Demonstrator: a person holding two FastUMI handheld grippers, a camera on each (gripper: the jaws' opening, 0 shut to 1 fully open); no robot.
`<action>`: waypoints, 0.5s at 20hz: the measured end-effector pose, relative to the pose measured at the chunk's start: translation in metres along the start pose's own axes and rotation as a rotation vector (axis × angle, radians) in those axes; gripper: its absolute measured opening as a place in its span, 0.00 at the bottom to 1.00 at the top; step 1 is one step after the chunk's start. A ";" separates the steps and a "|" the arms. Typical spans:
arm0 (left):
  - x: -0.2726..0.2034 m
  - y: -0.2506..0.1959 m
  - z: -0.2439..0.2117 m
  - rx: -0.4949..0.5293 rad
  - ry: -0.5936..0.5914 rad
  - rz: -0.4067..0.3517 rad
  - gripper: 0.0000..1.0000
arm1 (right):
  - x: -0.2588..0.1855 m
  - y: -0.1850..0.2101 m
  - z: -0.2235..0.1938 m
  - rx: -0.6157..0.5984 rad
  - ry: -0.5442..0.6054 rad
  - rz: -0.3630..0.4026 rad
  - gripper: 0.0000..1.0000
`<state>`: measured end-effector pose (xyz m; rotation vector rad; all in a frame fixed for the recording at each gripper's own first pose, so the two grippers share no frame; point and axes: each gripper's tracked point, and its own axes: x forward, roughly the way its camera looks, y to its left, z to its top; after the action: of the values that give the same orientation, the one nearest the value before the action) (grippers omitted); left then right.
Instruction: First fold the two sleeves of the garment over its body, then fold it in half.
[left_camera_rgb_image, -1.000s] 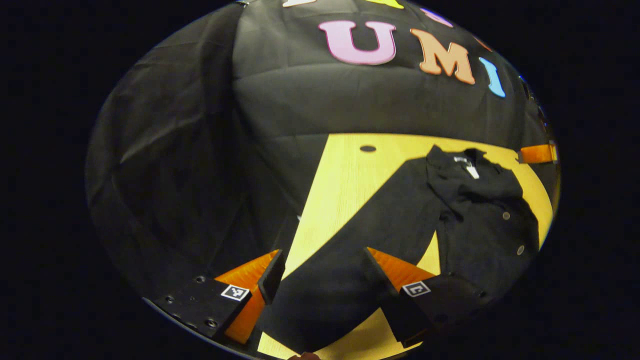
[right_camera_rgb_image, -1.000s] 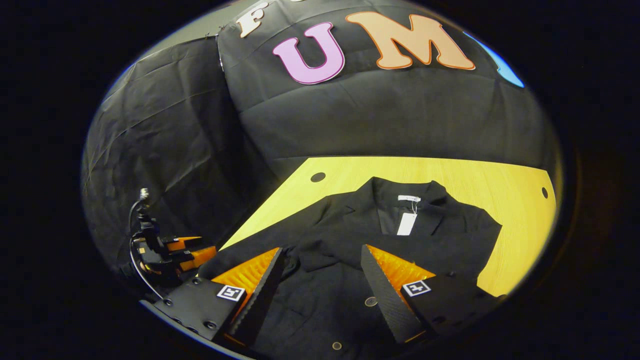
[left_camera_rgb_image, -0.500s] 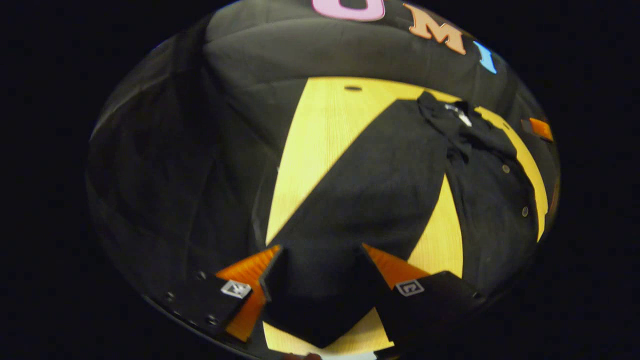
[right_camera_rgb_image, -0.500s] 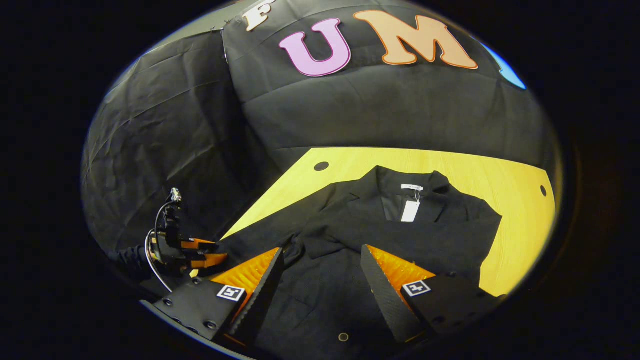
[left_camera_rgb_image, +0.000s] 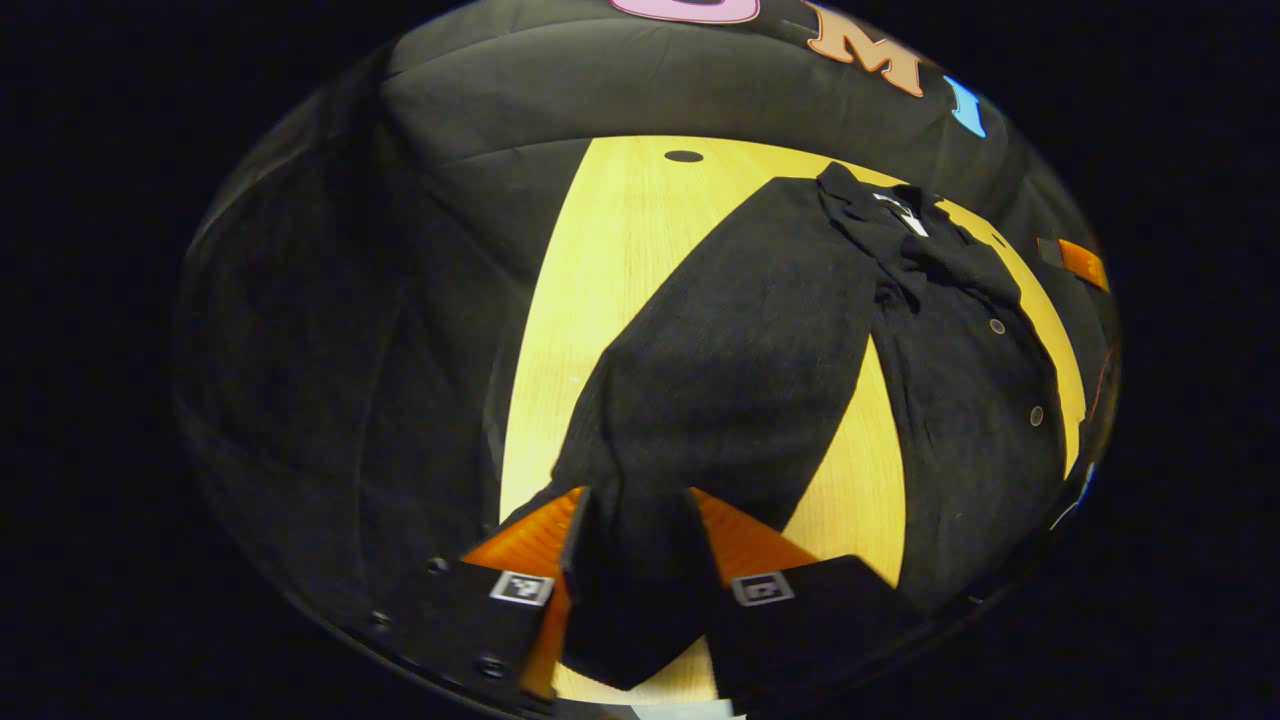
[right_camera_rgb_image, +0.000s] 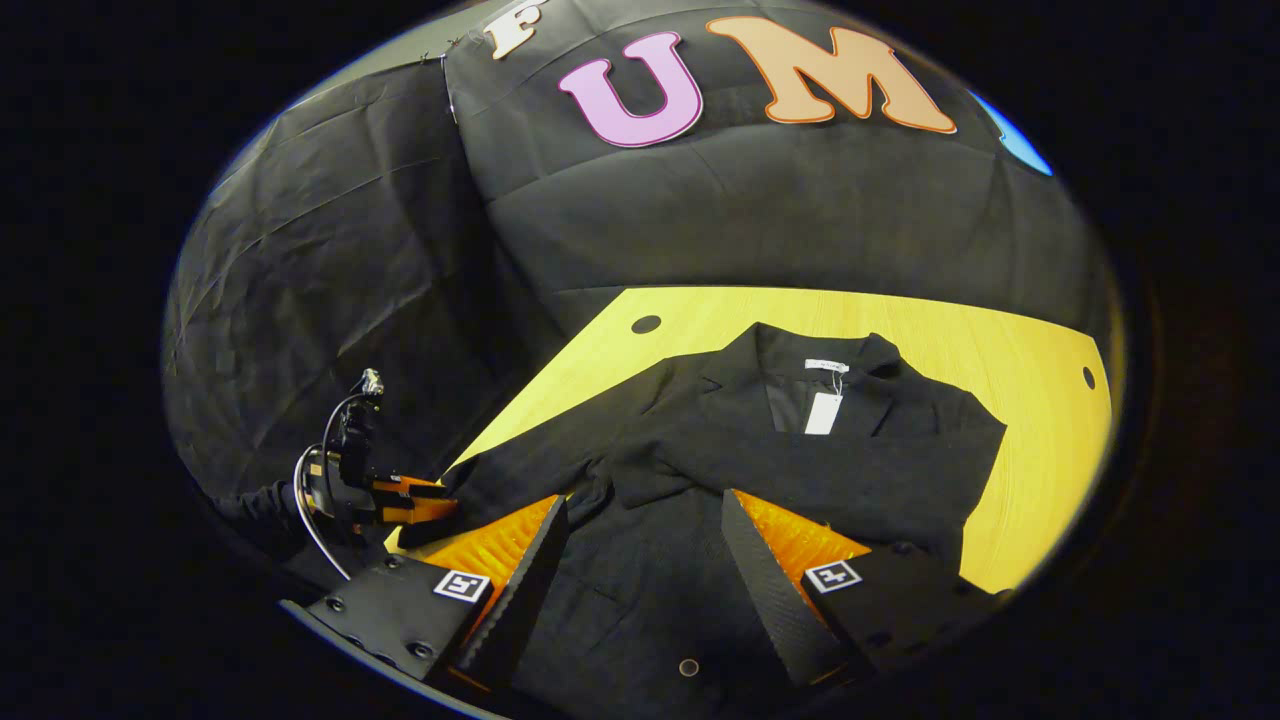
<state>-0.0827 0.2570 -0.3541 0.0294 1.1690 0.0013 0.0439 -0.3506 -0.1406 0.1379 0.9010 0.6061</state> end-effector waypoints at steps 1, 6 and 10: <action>0.002 0.002 0.000 -0.025 -0.005 0.013 0.18 | -0.001 -0.004 0.004 -0.003 -0.023 -0.016 0.98; 0.001 -0.010 0.005 -0.111 -0.057 -0.016 0.00 | -0.012 -0.013 0.012 0.026 -0.085 -0.033 0.98; -0.019 -0.030 0.026 -0.142 -0.130 -0.066 0.00 | -0.019 -0.016 0.011 0.042 -0.097 -0.019 0.98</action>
<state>-0.0662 0.2259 -0.3274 -0.1331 1.0375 0.0243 0.0506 -0.3731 -0.1260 0.1944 0.8209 0.5588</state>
